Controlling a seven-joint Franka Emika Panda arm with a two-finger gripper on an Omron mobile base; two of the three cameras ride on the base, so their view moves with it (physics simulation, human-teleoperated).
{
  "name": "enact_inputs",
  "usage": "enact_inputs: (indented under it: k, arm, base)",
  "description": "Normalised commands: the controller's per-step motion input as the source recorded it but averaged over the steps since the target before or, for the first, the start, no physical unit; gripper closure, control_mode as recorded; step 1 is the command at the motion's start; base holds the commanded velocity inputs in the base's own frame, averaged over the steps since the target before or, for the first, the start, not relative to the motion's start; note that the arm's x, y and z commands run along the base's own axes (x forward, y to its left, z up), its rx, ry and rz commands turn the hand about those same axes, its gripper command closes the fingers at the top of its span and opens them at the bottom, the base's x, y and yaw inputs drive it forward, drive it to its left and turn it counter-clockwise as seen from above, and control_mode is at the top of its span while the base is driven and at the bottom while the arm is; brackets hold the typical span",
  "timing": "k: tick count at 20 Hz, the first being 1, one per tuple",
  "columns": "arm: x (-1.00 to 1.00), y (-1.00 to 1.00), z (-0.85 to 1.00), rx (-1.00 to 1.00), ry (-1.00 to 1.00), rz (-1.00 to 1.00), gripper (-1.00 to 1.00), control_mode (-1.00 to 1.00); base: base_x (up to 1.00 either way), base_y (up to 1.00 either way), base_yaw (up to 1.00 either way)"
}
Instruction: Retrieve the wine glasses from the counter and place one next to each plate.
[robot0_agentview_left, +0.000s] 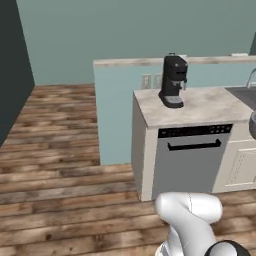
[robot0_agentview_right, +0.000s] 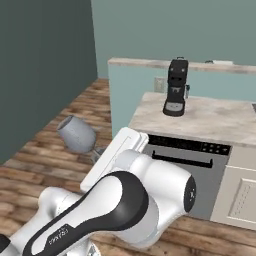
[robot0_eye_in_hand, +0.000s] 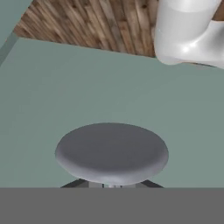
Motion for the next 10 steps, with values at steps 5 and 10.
enact_inputs:
  k: [5, 10]
  arm:
    - [0.00, 0.00, 0.00, 0.00, 0.00, 0.00, 1.00, 1.00]
    - [0.00, 0.00, 0.00, 0.00, 0.00, 0.00, 1.00, 1.00]
  base:
    - [0.25, 1.00, 0.00]
    - [0.30, 1.00, -0.02]
